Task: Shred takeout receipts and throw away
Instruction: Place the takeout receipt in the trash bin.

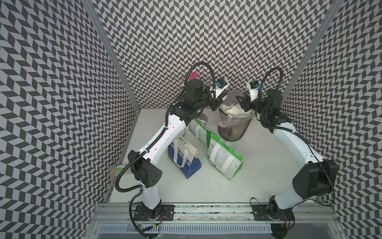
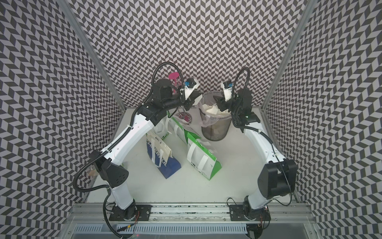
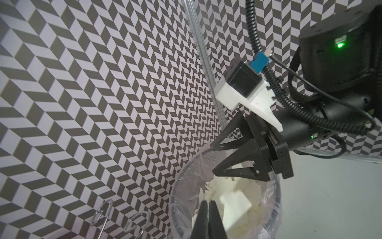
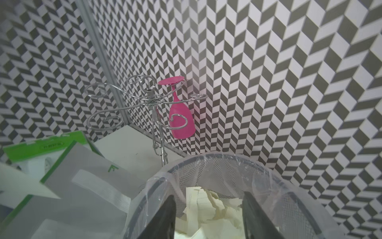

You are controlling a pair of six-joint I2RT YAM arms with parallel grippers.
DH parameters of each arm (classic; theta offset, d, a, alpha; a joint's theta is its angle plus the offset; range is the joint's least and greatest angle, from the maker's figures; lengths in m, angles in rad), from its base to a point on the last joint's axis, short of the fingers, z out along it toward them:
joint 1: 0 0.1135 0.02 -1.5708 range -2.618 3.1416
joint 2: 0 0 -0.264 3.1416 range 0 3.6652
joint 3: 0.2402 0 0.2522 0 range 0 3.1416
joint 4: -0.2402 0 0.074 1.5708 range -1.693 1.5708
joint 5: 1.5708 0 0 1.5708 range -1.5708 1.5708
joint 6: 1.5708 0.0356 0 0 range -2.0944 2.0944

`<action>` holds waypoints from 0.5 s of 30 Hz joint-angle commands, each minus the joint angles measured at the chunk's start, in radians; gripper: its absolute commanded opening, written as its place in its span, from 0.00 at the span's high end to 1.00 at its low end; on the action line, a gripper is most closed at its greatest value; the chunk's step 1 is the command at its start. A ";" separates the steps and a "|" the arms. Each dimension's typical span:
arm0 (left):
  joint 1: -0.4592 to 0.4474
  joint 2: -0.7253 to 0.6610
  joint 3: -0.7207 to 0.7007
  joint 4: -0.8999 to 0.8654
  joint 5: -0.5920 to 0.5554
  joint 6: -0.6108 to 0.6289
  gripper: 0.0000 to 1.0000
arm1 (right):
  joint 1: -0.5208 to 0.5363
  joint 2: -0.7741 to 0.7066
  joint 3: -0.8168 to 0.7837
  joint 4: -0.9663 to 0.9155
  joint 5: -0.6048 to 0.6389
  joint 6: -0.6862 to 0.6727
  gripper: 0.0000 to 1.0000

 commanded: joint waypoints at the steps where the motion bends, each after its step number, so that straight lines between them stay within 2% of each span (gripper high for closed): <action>1: 0.015 0.020 0.020 0.065 0.080 -0.177 1.00 | 0.001 -0.035 0.005 0.104 -0.184 0.024 0.41; 8: 0.028 0.025 0.004 0.185 0.221 -0.299 1.00 | 0.004 -0.060 -0.109 0.400 -0.641 0.273 0.36; 12: 0.041 0.000 -0.038 0.286 0.314 -0.370 1.00 | 0.006 -0.045 -0.122 0.394 -0.672 0.273 0.36; 15: 0.042 -0.017 -0.078 0.362 0.378 -0.419 1.00 | 0.009 -0.024 -0.128 0.498 -0.715 0.369 0.37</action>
